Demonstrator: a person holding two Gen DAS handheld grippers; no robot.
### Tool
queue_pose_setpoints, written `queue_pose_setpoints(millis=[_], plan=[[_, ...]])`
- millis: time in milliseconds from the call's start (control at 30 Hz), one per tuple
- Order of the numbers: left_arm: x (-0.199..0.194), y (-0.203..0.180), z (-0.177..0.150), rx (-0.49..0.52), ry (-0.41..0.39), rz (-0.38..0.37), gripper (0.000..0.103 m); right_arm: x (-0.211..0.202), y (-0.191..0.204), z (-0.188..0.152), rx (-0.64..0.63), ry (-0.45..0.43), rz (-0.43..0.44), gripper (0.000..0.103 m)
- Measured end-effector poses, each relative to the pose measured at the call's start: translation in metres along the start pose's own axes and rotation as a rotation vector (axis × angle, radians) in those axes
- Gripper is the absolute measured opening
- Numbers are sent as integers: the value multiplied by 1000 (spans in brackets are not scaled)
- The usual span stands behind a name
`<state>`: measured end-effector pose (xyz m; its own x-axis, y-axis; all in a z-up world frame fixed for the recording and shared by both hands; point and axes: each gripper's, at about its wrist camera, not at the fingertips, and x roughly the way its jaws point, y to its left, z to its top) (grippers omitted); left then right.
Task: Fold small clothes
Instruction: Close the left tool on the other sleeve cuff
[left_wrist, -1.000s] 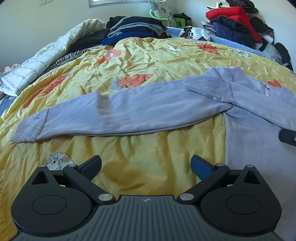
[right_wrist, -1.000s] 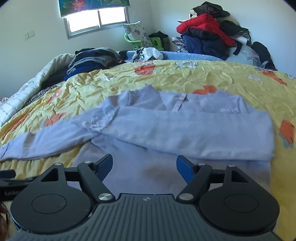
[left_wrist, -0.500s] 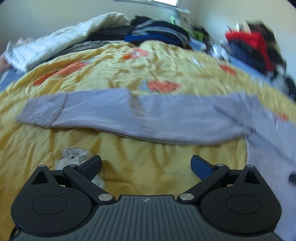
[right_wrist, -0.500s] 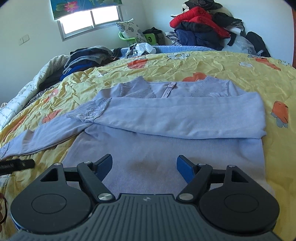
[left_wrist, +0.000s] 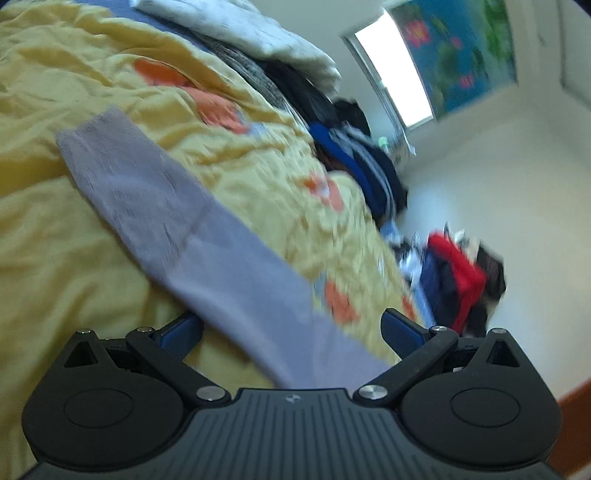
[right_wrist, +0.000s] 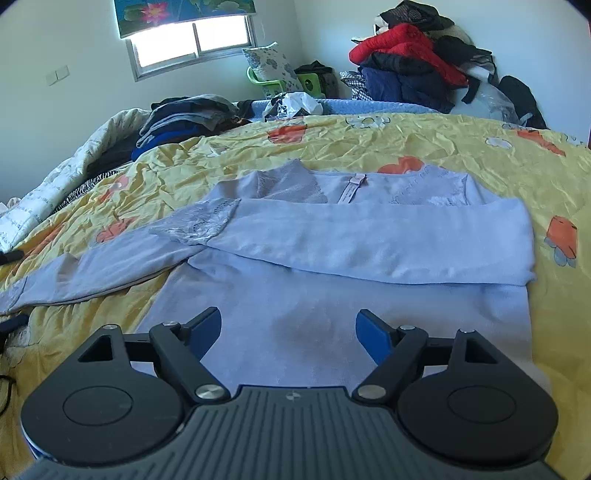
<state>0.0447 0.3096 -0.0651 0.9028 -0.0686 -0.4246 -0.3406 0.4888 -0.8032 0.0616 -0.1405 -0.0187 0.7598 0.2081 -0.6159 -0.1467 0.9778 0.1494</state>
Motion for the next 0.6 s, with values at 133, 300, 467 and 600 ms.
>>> queue_pose_setpoints(millis=[133, 300, 467, 600], plan=[[8, 6, 18, -47, -77, 19, 103, -1, 2, -1, -2, 7, 3, 83], [16, 4, 28, -76, -115, 63, 101, -5, 5, -1, -19, -3, 3, 84], [20, 7, 31, -79, -161, 164, 43, -10, 2, 0, -19, -14, -1, 84], [23, 14, 29, -73, -149, 171, 14, -12, -3, -2, -7, -13, -1, 85]])
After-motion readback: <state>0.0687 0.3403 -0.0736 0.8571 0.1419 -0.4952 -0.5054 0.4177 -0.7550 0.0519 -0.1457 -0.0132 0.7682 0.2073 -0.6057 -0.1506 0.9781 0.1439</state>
